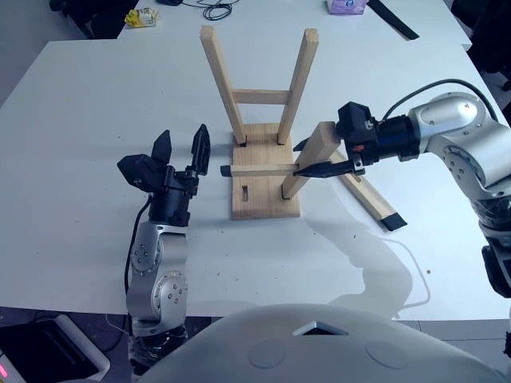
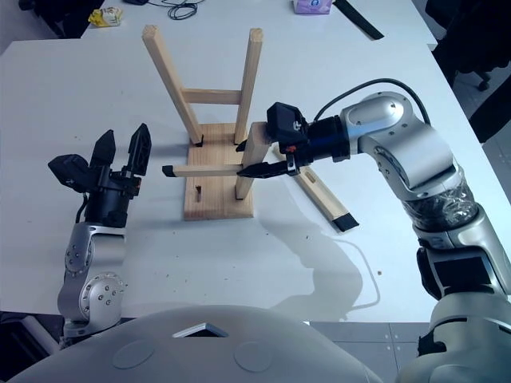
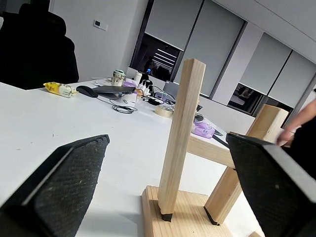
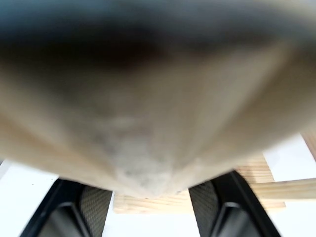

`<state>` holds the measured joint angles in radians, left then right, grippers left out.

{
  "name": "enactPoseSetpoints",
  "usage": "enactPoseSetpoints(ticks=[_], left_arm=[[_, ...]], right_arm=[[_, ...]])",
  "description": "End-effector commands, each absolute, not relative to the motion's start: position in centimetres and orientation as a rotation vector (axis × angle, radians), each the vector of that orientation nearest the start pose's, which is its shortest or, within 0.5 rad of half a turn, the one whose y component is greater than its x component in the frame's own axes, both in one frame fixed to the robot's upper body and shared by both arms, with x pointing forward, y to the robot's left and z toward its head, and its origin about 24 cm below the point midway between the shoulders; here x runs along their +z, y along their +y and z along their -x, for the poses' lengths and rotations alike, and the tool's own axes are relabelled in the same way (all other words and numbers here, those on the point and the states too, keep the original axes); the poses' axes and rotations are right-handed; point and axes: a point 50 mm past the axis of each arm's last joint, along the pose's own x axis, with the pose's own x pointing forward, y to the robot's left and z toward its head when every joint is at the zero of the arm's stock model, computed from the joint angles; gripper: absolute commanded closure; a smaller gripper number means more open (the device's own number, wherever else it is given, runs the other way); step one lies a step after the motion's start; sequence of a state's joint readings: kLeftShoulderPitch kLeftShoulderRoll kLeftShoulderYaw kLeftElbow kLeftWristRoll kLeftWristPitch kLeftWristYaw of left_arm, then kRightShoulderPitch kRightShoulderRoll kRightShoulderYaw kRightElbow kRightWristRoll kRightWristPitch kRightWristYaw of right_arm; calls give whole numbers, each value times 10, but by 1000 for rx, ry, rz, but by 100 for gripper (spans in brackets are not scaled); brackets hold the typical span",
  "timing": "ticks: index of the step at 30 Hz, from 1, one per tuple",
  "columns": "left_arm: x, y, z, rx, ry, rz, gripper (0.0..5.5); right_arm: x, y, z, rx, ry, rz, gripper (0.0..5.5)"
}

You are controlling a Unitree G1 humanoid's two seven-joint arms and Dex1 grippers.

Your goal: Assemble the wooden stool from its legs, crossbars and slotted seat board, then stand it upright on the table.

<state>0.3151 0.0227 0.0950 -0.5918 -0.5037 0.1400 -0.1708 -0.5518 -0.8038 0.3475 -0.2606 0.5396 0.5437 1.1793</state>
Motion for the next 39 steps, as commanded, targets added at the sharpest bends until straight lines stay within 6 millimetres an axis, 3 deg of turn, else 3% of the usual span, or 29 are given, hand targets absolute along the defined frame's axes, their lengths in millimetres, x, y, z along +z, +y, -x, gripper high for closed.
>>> enactPoseSetpoints(ticks=[1,8,13,25,39], left_arm=[[109,186,-185,-106,-212,348,111],[116,195,-185,-105,-222,319,111],[112,194,-180,-97,-208,327,111],[108,194,-179,-98,-183,329,111],[107,193,-180,-110,-178,328,111]], right_arm=[[94,-181,-225,1424,763,395,348],[113,-178,-221,1440,715,391,348],[127,-193,-224,1449,723,435,348],[119,-172,-225,1457,696,411,348],[113,-163,-228,1420,698,412,348]])
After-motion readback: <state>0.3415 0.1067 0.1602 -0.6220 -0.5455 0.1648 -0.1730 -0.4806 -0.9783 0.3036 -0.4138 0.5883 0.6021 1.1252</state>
